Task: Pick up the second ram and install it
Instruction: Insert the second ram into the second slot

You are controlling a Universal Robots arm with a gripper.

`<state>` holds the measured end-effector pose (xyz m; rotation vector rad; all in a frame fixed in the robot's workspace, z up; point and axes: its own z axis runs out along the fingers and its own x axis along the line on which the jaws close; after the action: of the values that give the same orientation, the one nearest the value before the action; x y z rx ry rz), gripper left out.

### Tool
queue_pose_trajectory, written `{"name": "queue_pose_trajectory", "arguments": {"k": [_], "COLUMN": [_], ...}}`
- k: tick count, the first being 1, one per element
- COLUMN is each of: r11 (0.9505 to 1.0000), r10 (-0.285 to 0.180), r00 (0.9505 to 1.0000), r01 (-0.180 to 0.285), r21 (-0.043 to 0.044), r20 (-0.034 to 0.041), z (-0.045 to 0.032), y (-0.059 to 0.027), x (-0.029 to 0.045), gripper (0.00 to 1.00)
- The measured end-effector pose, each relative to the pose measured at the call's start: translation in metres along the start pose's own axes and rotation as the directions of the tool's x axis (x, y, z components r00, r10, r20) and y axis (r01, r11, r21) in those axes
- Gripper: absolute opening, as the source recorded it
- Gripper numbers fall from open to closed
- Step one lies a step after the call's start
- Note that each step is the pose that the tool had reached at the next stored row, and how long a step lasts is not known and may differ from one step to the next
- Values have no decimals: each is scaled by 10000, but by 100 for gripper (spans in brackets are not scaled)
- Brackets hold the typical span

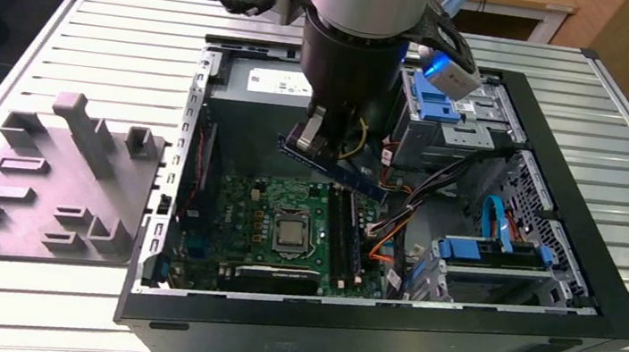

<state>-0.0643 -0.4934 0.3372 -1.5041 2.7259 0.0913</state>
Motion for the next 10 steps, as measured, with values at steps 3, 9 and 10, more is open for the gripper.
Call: {"name": "queue_pose_trajectory", "arguments": {"k": [3,9,10], "r11": [9985,9867,9836], "r10": [554,1625,1800], "r00": [9985,9867,9836], "r01": [-554,-1625,-1801], "r21": [28,79,87], "r20": [22,68,77], "z": [2,6,8], "y": [0,0,0], "x": [0,1,1], "gripper": [11,11,11]}}
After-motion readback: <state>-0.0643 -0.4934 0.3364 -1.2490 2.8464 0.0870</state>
